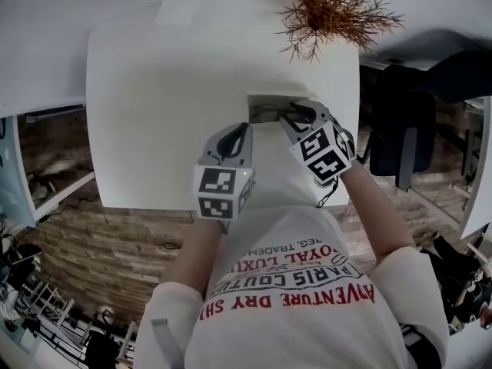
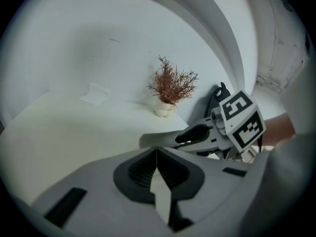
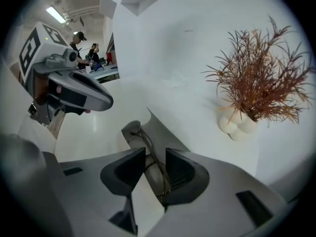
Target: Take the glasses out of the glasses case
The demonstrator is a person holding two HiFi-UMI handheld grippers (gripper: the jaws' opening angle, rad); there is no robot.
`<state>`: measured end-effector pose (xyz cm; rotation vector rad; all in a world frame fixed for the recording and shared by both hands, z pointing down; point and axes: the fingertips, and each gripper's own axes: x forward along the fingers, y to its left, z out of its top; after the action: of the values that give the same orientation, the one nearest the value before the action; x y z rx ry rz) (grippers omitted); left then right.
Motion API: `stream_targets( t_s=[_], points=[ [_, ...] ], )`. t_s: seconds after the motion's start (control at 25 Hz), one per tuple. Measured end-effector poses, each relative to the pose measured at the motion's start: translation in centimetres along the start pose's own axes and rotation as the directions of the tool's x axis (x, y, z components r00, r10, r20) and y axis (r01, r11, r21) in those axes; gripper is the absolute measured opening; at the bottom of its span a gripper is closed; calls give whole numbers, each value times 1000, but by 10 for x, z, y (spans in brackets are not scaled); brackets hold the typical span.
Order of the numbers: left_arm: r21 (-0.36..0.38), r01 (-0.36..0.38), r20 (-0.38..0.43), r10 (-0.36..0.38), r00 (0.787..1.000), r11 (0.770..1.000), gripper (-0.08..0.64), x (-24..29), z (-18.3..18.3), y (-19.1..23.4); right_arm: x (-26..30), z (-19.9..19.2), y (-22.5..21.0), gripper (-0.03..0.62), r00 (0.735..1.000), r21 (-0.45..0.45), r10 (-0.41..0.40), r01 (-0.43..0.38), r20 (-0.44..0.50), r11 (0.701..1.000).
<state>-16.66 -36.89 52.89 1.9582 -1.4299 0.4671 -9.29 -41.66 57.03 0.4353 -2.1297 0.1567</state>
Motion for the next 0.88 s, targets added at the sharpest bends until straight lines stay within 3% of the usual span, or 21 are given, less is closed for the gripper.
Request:
stream_targets(
  t_s=[0.32,0.56,0.88],
  points=[
    [-37,-40,-12,39,999,999,9,-4,-5,20,20,-8,1,91,993,-111,27,-40,-115,993],
    [-44,-40,-21,39,999,998,9,-6,-8,25,24,-6,1,48,992,-205,14,-41,-129,978],
    [-27,-61,-2,61,998,998,9,-13,-2,26,21,4,-3,30,998,-175,1,-14,-70,984]
  ],
)
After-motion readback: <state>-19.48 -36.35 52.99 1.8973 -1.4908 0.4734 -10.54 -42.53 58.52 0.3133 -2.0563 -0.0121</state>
